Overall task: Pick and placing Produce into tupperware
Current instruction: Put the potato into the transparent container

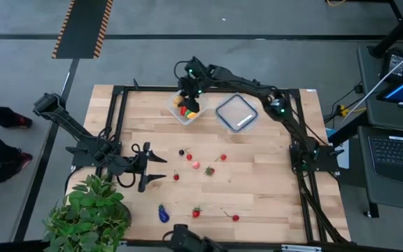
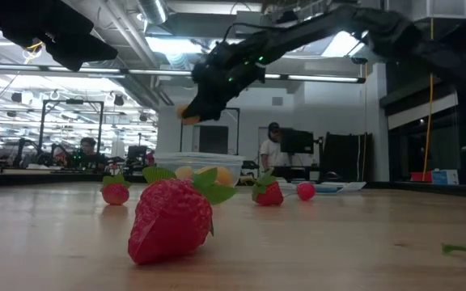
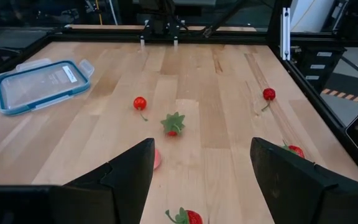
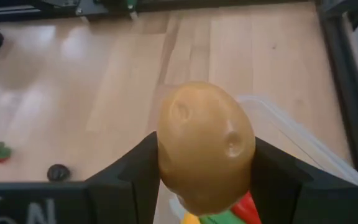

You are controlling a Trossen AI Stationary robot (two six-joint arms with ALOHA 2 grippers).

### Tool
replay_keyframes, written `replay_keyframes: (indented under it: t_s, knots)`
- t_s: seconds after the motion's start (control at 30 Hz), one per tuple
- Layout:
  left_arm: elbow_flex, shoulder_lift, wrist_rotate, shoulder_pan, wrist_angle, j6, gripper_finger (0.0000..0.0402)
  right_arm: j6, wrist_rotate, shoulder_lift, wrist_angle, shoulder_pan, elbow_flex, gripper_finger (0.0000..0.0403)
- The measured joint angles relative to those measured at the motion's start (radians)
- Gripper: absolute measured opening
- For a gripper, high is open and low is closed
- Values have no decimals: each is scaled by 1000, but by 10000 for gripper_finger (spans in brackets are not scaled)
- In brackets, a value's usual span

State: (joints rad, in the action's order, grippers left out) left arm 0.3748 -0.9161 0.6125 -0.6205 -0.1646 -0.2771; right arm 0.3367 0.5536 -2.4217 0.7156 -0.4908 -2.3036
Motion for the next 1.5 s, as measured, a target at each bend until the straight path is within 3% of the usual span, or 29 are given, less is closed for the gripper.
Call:
replay_keyframes:
  t_s: [0.13, 0.73, 1.33, 1.5]
  knots:
    - [0, 0, 0, 0, 0, 0, 257, -11, 9, -62, 10, 1, -46, 194]
    - [0, 0, 0, 0, 8, -1, 257, -72, -10, -70, 148, -5, -27, 194]
    - [0, 0, 0, 0, 5, -5, 257, -187, -35, -98, 138, 4, -27, 195]
    - [0, 0, 0, 0, 6, -9, 257, -231, -41, -98, 98, 4, -27, 243]
